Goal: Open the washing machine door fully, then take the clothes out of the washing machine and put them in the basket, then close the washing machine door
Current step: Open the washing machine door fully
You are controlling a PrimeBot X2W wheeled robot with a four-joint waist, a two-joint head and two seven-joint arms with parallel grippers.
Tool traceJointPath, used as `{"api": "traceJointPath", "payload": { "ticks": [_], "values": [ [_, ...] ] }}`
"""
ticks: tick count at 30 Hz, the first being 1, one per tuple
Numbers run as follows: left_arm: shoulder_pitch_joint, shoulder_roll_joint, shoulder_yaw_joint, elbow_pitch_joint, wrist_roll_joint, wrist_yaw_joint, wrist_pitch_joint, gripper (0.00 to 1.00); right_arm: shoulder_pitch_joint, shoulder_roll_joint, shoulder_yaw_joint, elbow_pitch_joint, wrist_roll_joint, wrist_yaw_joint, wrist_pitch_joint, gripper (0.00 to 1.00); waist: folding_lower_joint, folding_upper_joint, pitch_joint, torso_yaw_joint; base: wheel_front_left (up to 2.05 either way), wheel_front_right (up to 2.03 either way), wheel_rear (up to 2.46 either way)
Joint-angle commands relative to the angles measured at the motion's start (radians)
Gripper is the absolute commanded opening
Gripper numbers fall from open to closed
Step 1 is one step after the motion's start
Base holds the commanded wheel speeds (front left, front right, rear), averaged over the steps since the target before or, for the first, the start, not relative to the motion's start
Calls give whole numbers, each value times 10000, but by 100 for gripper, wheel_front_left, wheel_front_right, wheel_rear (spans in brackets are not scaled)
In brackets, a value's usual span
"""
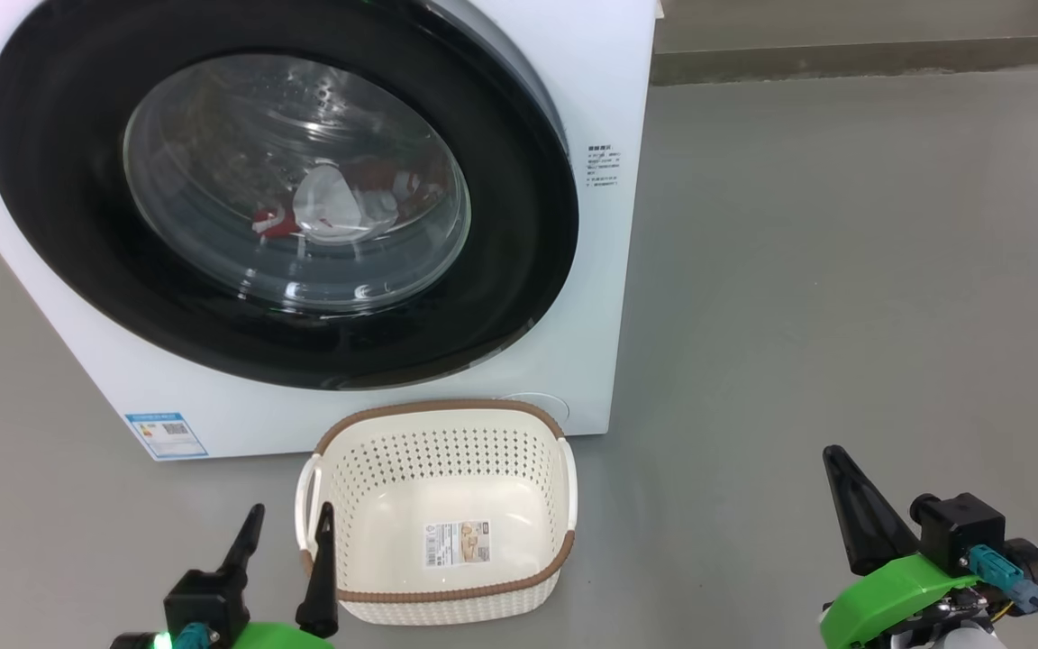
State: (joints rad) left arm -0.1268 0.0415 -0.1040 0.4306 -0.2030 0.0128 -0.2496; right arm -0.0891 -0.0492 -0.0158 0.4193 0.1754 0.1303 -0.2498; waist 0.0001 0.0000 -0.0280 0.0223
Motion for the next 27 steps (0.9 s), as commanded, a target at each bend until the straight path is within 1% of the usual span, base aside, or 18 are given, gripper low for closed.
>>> {"api": "traceJointPath", "payload": {
  "ticks": [1, 3, 4, 7, 12, 16, 19, 23, 27],
  "values": [
    [-366, 90, 286, -224, 51, 69, -122, 100, -363, -23, 318, -193, 290, 4, -120, 0, 0, 0, 15, 10, 0, 0, 0],
    [-377, 90, 287, -245, 47, 66, -122, 100, -410, -20, 368, -108, 823, 4, -120, 0, 0, 0, 34, 22, 0, 0, 0],
    [-377, 90, 287, -245, 47, 66, -122, 100, -410, -20, 368, -108, 823, 4, -120, 0, 0, 0, 34, 22, 0, 0, 0],
    [-389, 89, 282, -281, 25, 62, -122, 100, -546, -15, 462, 60, 2197, 4, -120, 0, 0, 0, 71, 35, 0, 0, 0],
    [-408, 88, 227, -363, -48, 58, -122, 100, -1031, -13, 640, 375, 5621, 4, 20, 0, 0, 0, 192, 47, 0, 0, 0],
    [-459, 88, 137, -459, -112, 79, -122, 100, -1547, -12, 587, 384, 8326, 4, 638, 0, 0, 0, 369, 68, 0, 0, 0],
    [-568, 88, 50, -573, -141, 103, -122, 100, -1994, -12, 323, 378, 9951, 4, 1232, 0, 0, 0, 621, 113, 0, 0, 0],
    [-743, 88, -98, -733, -288, 187, -122, 100, -2656, -93, -206, 512, 11532, 4, 1967, 0, 0, 0, 1016, 210, 0, 0, 0],
    [-972, 88, -242, -939, -308, 259, -122, 100, -3404, -298, -649, 778, 12661, 4, 2695, 0, 0, 0, 1450, 362, 0, 0, 0]
  ]
}}
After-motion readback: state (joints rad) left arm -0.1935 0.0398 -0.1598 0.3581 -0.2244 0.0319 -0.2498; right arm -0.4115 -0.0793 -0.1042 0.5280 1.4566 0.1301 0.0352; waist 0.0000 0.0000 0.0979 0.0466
